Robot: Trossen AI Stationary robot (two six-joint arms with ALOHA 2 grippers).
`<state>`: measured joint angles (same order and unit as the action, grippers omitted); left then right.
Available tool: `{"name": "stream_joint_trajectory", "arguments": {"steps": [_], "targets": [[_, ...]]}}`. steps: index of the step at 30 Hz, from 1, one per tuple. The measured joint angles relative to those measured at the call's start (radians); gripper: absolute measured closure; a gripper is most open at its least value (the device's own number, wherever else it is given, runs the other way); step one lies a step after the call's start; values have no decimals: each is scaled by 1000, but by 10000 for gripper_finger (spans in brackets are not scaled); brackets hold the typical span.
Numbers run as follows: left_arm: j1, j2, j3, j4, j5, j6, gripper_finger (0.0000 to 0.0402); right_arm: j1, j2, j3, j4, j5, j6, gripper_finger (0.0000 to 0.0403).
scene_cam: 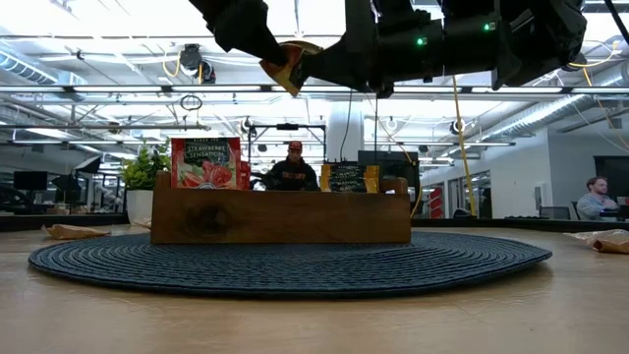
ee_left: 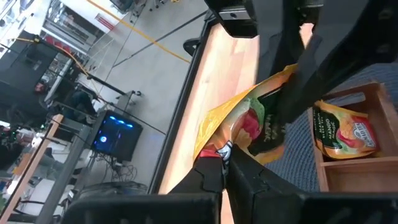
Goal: Pick & Place Tea
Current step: Put the yellow tea bag into the right section of the wooden organizer
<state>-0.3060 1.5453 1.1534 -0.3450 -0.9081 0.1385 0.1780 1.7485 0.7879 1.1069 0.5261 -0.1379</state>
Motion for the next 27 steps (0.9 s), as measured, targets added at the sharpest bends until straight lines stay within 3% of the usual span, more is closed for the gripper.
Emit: {"name": "stream_joint_trajectory", "arguments": {"steps": [2,7,14,17,20,23,27], "targets": [[-6,0,0,1,-2,-16,380,0,0,0,-3,1,-43,393],[-26,0,0,-26,-4,-59,347,0,-40,-1,-78,26,-71,402],[-89,-78,2,-205,0,-210,330,1,-220,1,-449,41,1,402],[-113,-125,2,-297,-1,-329,332,13,-308,60,-729,25,33,402],[-131,-147,2,-395,-8,-440,337,18,-340,251,-1167,-35,142,402],[-141,-148,-12,-430,-35,-511,343,23,-270,483,-1549,-91,223,403],[-136,-148,-92,-363,-104,-517,345,23,-77,796,-1983,-199,295,403]]}}
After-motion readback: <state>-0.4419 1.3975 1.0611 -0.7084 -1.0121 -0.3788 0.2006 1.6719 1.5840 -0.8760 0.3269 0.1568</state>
